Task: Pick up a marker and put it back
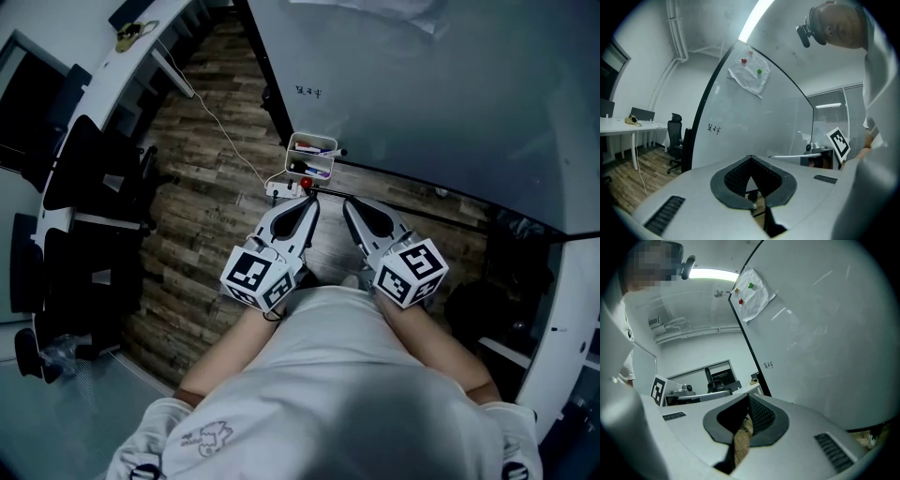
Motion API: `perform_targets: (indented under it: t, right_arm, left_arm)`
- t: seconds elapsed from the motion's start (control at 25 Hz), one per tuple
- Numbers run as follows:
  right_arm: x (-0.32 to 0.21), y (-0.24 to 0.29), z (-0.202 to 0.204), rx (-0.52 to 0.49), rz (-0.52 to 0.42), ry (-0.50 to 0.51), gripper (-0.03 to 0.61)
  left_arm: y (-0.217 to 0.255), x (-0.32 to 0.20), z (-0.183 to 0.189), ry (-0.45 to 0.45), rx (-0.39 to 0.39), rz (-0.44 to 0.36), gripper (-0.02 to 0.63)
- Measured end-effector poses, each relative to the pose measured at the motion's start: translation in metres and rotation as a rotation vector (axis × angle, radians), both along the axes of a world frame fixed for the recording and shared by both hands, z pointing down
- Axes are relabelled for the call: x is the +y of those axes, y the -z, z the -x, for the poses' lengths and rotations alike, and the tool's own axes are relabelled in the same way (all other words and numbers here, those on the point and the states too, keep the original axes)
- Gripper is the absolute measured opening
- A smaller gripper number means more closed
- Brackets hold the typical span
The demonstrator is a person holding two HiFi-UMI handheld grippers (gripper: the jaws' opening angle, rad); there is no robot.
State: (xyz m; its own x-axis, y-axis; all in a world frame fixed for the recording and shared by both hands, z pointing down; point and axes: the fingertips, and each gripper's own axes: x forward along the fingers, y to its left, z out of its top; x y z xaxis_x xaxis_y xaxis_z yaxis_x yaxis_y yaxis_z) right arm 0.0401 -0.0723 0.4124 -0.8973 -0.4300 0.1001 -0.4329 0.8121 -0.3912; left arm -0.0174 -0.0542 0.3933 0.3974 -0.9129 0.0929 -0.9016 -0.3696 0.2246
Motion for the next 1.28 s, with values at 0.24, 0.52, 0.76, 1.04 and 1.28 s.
perform_targets:
  t: [0.24,0.52,0.76,1.04,1.28]
  right_arm:
    - [-0.013,0.000,0.003,0.010,0.001,-0.036,0.012]
    - [-0.031,-0.004,0.017,0.017,0.016,-0.089,0.012]
    - [-0.049,-0.010,0.034,0.021,0.040,-0.156,0.012]
    - [-0.072,-0.018,0.057,0.020,0.073,-0.250,0.012]
    - [-0.083,-0.020,0.070,0.017,0.092,-0.346,0.012]
  left_arm:
    - [0.000,-0.013,0.005,-0.031,0.009,-0.001,0.005]
    - [-0.005,-0.033,0.018,-0.088,0.019,0.005,0.005]
    - [-0.009,-0.055,0.034,-0.160,0.021,0.018,0.005]
    - [-0.017,-0.083,0.055,-0.268,0.017,0.040,0.005]
    - [-0.018,-0.099,0.065,-0.375,0.016,0.054,0.005]
